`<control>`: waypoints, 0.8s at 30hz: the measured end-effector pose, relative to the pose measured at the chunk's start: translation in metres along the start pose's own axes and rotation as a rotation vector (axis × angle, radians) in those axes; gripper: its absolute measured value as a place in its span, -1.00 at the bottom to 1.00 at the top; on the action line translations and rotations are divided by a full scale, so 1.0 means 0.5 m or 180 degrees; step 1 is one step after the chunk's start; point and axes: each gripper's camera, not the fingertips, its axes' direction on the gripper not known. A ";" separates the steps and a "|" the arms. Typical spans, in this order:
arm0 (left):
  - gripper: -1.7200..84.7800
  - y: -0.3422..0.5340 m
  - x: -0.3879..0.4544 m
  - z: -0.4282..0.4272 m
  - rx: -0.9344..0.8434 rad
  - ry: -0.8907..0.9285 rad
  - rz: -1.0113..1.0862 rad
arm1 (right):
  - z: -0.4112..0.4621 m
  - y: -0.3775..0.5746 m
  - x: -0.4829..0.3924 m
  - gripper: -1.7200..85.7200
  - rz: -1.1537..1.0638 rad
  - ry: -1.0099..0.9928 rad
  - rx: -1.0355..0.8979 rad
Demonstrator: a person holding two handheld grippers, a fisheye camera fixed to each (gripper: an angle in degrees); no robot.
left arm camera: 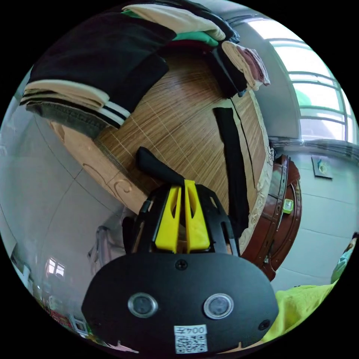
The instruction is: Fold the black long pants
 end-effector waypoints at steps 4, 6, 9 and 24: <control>-0.89 -0.032 0.010 0.026 0.0046 0.0316 -0.0441 | 0.065 0.026 0.003 -0.87 0.0422 -0.0254 0.0007; -0.90 -0.055 0.031 0.038 0.0077 0.0542 -0.0762 | 0.090 0.020 -0.014 -0.86 0.0677 -0.0341 -0.0028; -0.90 -0.126 0.124 0.057 0.0021 0.0590 -0.0875 | 0.125 -0.016 -0.079 -0.86 0.0926 -0.0363 -0.0002; -0.93 -0.590 0.653 0.707 -0.0300 0.0317 -0.0268 | 0.788 -0.437 -0.373 -0.79 0.0725 -0.0275 0.0065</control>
